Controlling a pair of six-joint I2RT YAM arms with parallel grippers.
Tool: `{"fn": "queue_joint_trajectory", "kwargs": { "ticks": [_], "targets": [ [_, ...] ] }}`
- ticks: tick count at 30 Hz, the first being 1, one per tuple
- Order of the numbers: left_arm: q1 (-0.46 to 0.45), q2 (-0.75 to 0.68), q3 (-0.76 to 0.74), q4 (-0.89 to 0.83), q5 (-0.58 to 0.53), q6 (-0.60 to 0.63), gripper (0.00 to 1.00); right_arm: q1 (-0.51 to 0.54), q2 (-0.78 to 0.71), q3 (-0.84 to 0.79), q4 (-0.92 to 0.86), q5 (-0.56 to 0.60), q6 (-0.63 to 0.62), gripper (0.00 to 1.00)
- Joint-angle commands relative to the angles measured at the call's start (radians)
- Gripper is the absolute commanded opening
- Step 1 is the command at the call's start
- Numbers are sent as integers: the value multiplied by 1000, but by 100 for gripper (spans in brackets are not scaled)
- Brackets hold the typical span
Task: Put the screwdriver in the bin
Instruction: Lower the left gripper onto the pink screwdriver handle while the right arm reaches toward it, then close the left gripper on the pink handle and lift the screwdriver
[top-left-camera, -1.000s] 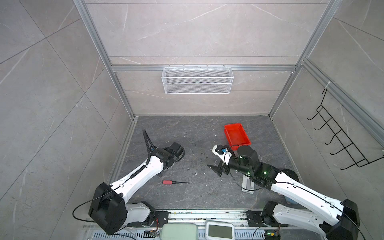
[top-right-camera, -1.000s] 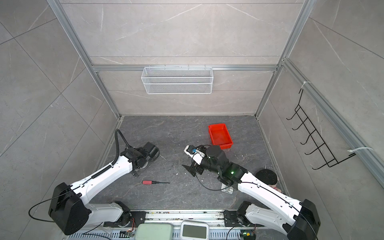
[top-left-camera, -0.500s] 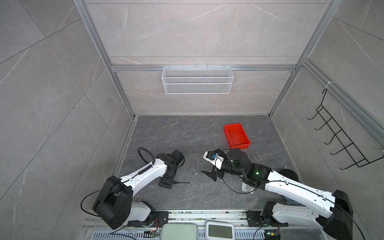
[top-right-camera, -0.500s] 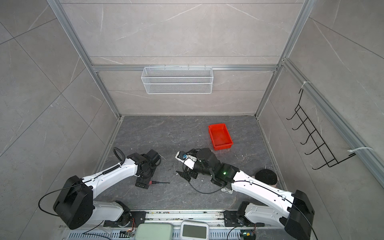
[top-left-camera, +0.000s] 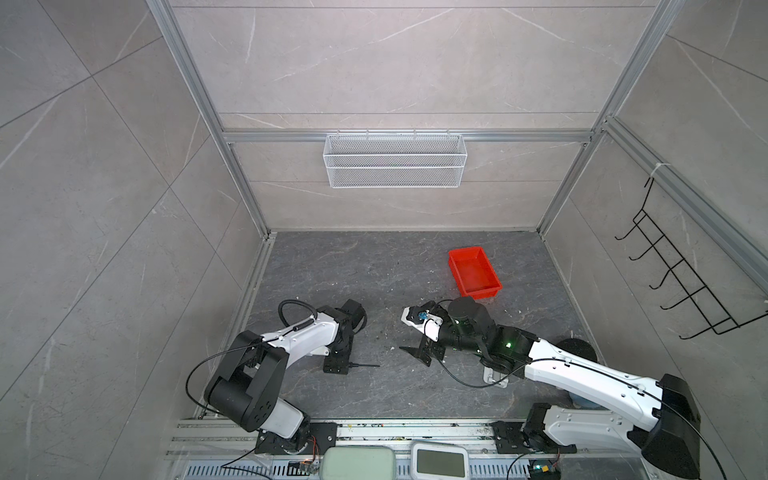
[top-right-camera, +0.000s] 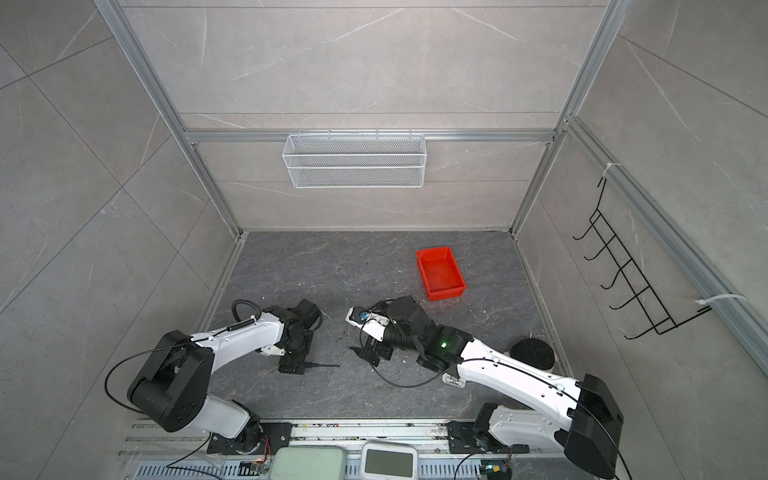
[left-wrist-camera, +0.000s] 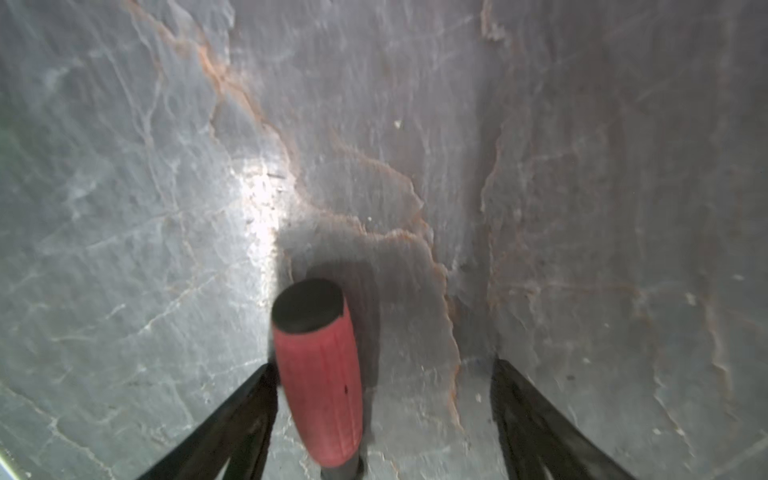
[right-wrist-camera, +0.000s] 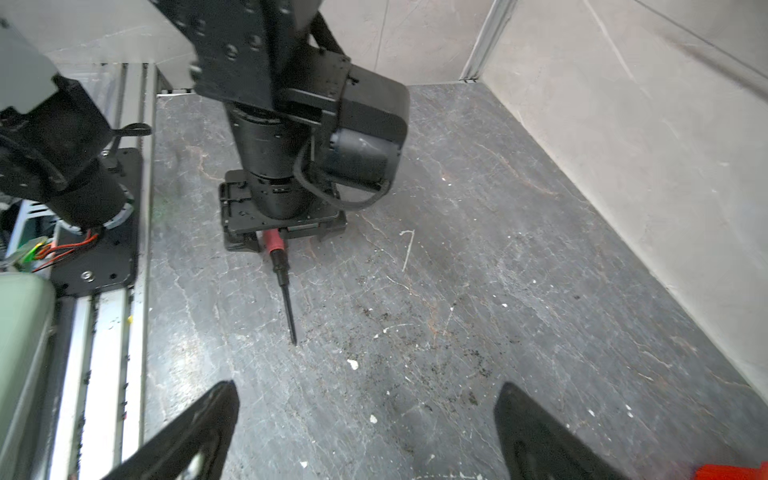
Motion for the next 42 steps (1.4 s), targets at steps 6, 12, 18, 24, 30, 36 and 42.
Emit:
{"fn": "queue_joint_trajectory", "kwargs": {
  "ticks": [6,12,18,24,30,36,42],
  "targets": [
    [19,73,17,-6,36,22,64,17,46,68,-140,-167,-78,99],
    [18,97,9,-6,51,16,46,21,49,72,-146,-157,-77,99],
    [19,88,2,-16,45,17,28,21,55,70,-156,-145,-77,99],
    [19,82,6,-34,42,25,13,22,59,68,-144,-133,-68,99],
    [18,62,49,-72,-15,72,0,21,55,62,-109,-92,-44,99],
    [18,15,154,-178,-118,148,0,21,29,49,-71,-49,-24,99],
    [16,-29,299,-246,-235,274,0,20,5,50,-32,20,33,99]
  ]
}}
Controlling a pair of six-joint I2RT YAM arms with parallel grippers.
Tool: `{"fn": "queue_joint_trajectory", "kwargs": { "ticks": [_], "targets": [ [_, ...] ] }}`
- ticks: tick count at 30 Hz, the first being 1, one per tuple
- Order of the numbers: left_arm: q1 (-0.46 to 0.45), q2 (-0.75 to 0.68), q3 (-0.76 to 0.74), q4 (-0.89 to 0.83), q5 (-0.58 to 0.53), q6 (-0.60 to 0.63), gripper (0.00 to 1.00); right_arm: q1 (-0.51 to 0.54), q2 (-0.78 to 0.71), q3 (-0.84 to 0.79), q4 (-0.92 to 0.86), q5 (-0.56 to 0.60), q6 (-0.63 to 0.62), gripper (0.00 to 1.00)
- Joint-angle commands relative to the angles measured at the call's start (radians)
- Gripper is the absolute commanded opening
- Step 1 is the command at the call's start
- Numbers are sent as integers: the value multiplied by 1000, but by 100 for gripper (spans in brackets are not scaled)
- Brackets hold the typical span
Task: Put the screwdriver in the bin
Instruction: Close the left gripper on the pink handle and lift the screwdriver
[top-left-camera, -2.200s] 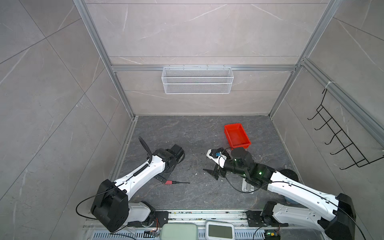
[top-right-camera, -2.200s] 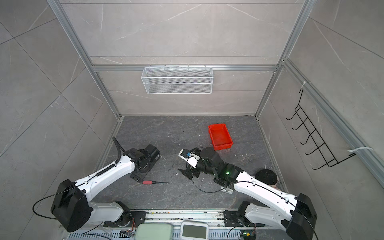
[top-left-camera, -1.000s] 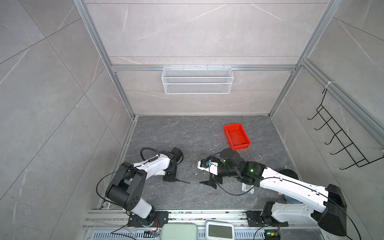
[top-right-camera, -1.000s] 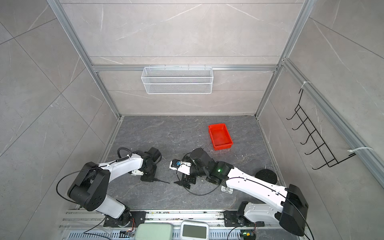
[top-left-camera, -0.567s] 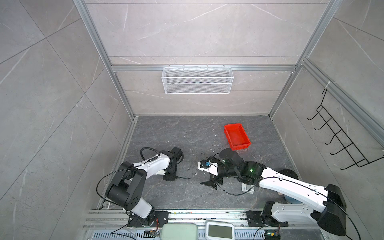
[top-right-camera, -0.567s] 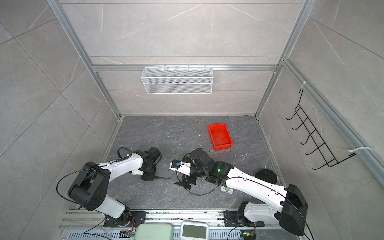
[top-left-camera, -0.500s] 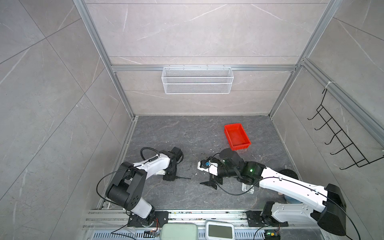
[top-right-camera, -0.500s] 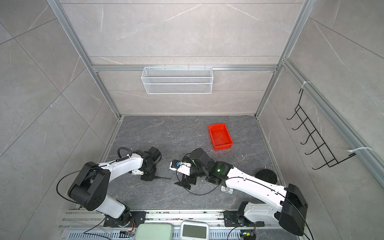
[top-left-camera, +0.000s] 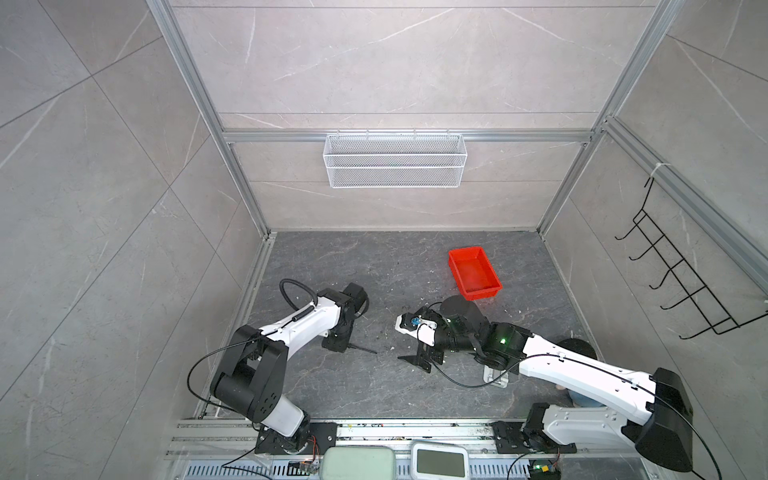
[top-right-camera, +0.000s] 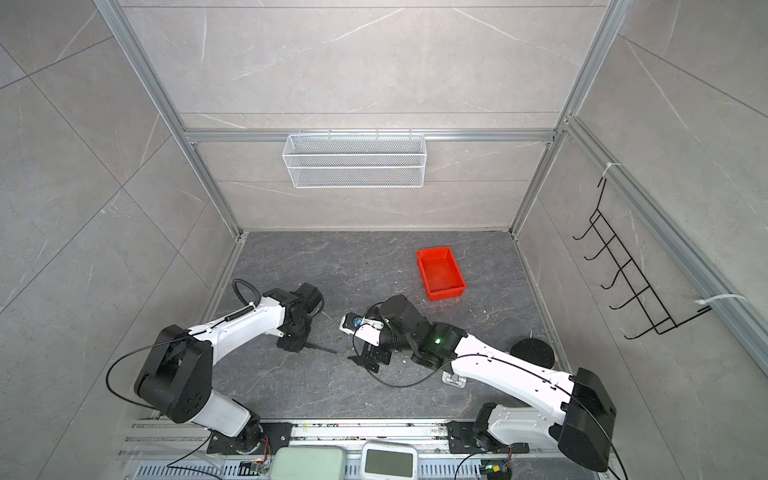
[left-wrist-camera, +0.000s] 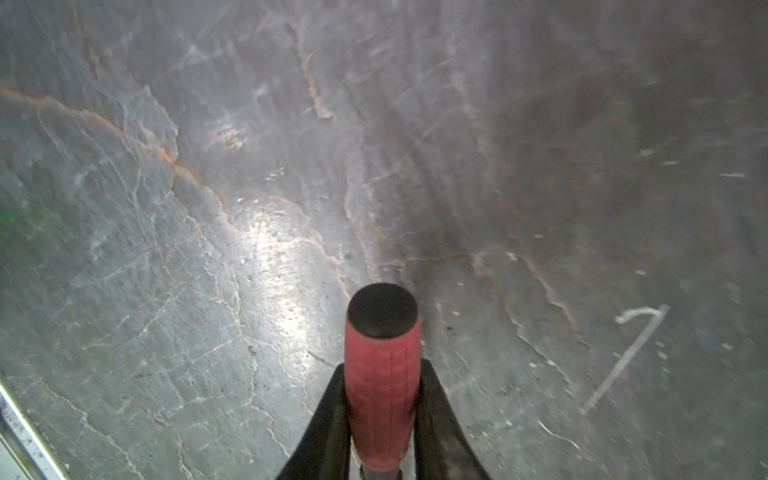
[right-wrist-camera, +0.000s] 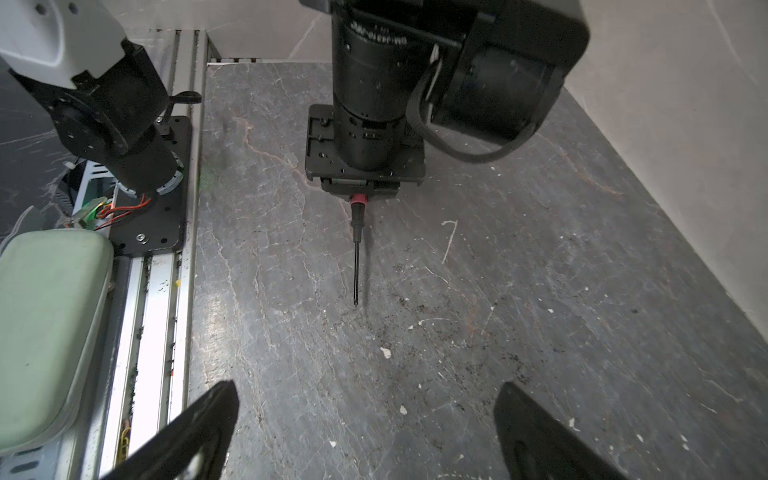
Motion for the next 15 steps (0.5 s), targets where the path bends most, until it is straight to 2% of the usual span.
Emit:
{"fn": "queue_joint_trajectory", "kwargs": {
  "ticks": [1,6,11,15],
  "targets": [
    [4,-52,91,-81,-112,124,0,4,-34,8,46,62,65,99],
    [2,-61,178,45,-123,410,0,-22,-42,27,71,77,182,99],
    [1,-79,214,206,-115,644,0,-84,-56,35,111,32,330,99],
    [1,-117,197,420,-36,904,0,-147,-73,25,157,-14,449,99]
  ]
}}
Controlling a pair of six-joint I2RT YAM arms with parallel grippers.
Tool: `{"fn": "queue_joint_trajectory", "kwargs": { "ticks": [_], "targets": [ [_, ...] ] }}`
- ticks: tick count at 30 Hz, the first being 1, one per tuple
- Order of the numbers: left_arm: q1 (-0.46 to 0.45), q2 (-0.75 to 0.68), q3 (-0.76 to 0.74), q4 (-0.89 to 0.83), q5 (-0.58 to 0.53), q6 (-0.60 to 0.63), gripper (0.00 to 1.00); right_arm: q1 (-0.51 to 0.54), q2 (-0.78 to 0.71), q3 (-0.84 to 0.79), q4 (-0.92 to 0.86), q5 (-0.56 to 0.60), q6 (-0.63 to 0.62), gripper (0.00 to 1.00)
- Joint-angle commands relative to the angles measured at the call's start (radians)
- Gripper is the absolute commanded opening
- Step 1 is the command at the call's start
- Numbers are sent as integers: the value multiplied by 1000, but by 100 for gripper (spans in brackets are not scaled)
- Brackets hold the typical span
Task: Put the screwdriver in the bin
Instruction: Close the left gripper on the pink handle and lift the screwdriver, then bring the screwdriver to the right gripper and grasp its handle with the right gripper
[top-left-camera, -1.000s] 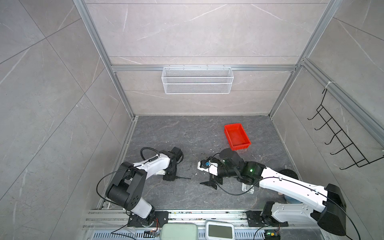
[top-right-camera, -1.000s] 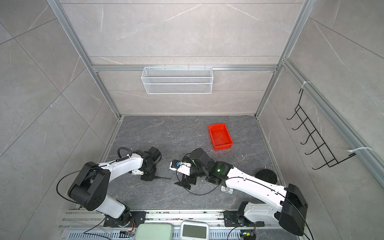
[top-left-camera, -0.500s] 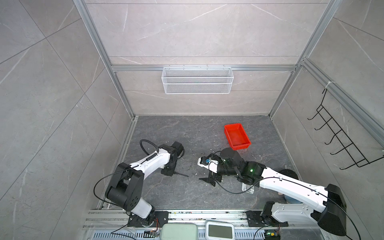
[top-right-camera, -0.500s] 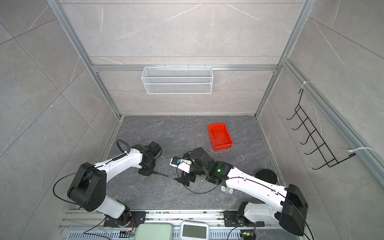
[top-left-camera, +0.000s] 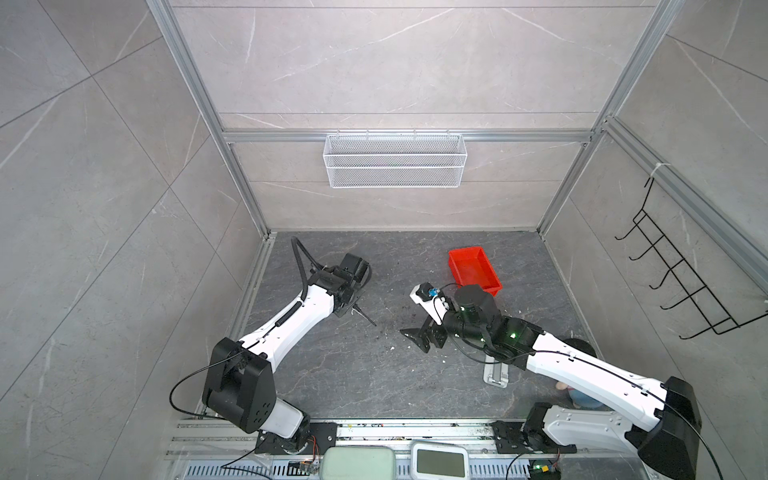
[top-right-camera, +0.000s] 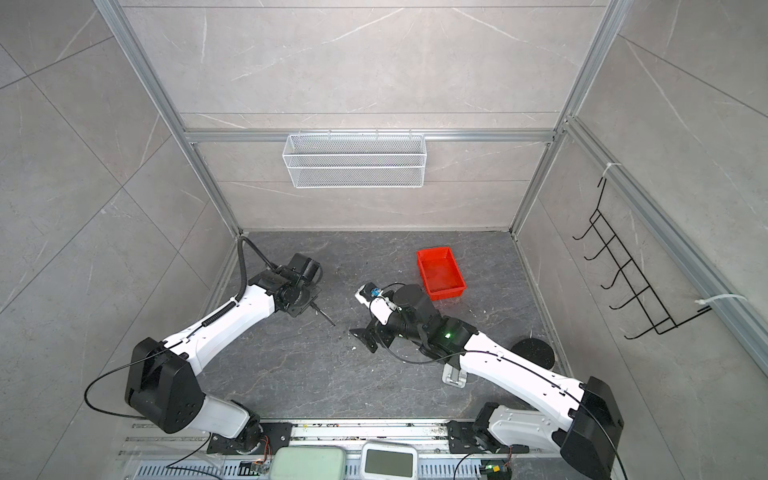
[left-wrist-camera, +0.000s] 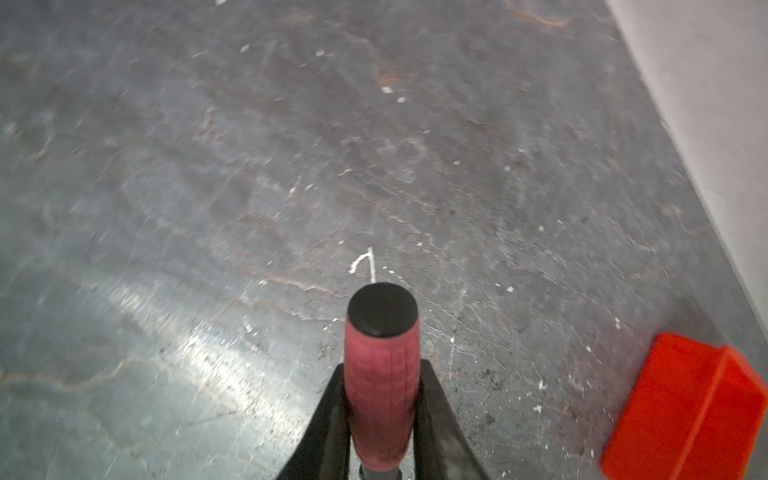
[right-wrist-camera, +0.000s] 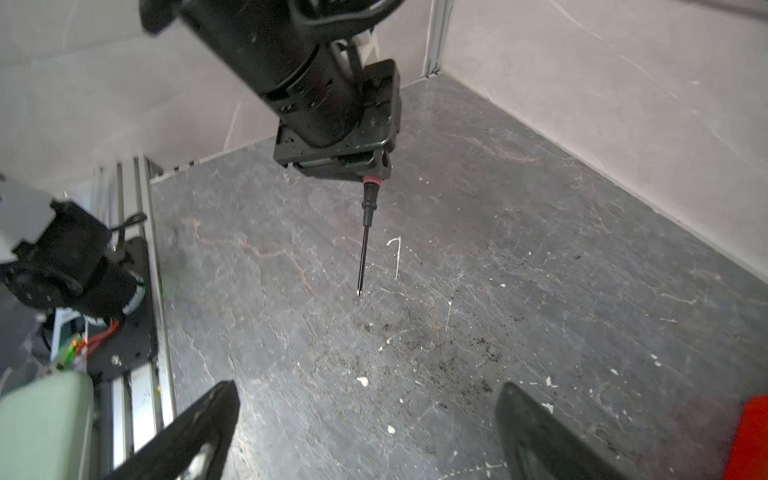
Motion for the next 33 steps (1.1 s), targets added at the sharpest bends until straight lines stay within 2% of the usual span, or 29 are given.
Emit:
{"fn": "queue_joint_trajectory", "kwargs": {
  "ticks": [1,3,9,13,15,19,24,29,33],
  "targets": [
    [1,-73,8,229,54,302,0,-46,-35,19,73,-58,159,99],
    [2,-97,-17,340,130,402,0,-78,-39,15,92,-89,209,99],
    [2,-132,-52,544,387,530,0,-133,-41,29,105,-72,317,99],
    [1,-137,-58,621,584,565,0,-165,-12,81,24,7,433,99],
    [-1,-131,-50,643,681,586,0,-183,20,129,-39,-33,436,99],
    [-6,-111,-53,737,819,598,0,-189,36,126,-4,-66,441,99],
    [-18,-75,-26,785,917,605,0,-204,67,135,29,-111,457,99],
    [-34,-58,-5,815,967,606,0,-214,115,148,51,-180,502,85],
    [-36,-59,-23,875,977,568,0,-215,125,138,78,-188,522,59]
  ]
}}
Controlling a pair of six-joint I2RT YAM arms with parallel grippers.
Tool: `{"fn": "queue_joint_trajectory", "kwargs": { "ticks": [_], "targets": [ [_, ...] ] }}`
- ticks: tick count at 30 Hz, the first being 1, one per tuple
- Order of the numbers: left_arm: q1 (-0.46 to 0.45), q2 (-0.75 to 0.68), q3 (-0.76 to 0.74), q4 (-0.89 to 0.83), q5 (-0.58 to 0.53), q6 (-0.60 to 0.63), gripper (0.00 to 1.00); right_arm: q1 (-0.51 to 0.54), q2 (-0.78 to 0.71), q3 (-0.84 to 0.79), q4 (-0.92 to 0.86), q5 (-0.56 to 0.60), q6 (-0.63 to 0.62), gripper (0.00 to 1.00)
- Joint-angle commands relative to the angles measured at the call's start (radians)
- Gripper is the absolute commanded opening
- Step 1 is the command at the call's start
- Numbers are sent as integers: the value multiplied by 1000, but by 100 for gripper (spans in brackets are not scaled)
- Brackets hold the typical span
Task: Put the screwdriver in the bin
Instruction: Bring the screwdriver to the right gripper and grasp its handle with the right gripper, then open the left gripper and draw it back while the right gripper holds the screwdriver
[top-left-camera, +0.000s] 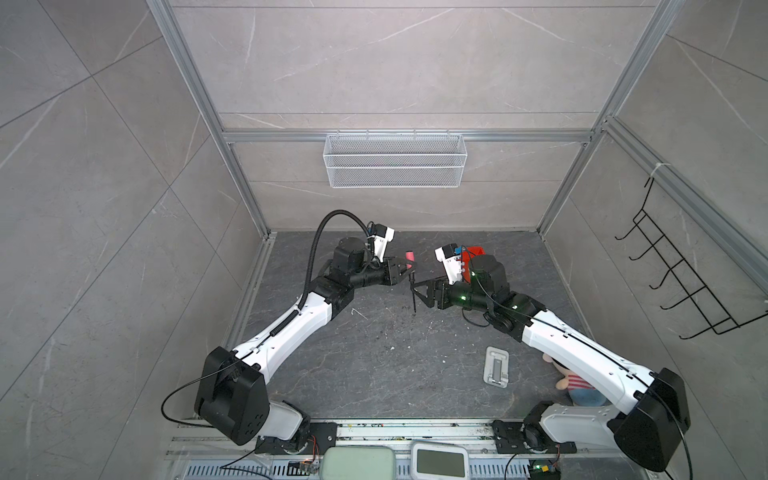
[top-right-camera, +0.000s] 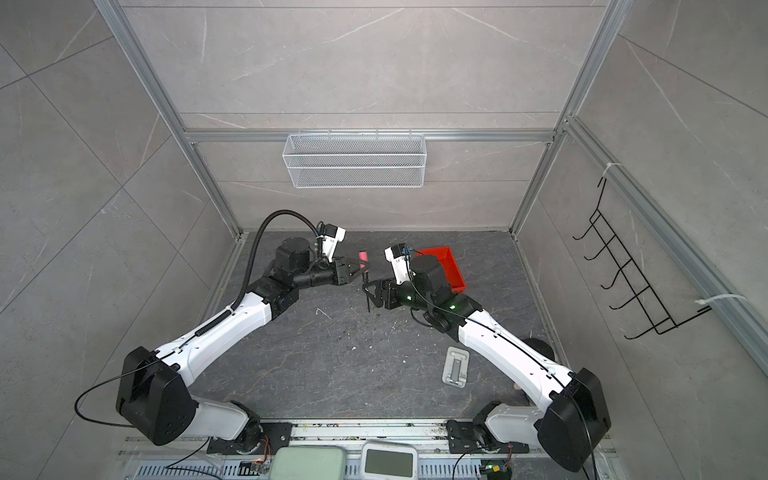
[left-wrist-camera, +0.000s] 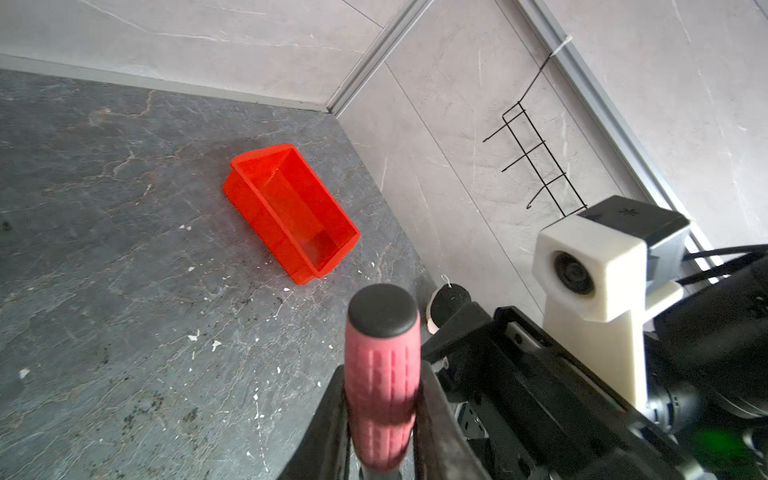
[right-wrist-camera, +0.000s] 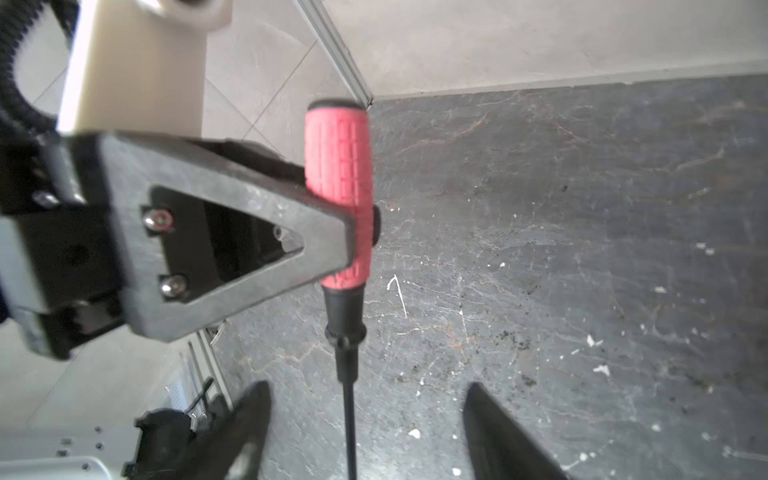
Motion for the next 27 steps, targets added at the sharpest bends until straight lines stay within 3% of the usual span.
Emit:
{"fn": "queue_joint_trajectory", "kwargs": {
  "ticks": [1,7,14,21,24,27],
  "targets": [
    [-2,-10,26,125,60,-17,0,-3,5,20,44,-35,24,56],
    [-4,-14,13,139,66,-32,0,-7,17,17,50,-46,25,35],
    [-5,-15,10,145,66,-30,0,-10,16,10,54,-50,21,0],
    [-5,-11,13,132,56,-26,0,-13,1,-1,63,-59,14,0],
    [-5,-15,12,124,36,-22,10,-13,-4,-2,60,-58,11,0],
    [-4,-20,10,121,19,-19,41,-16,-9,-3,57,-56,9,0]
  ]
}}
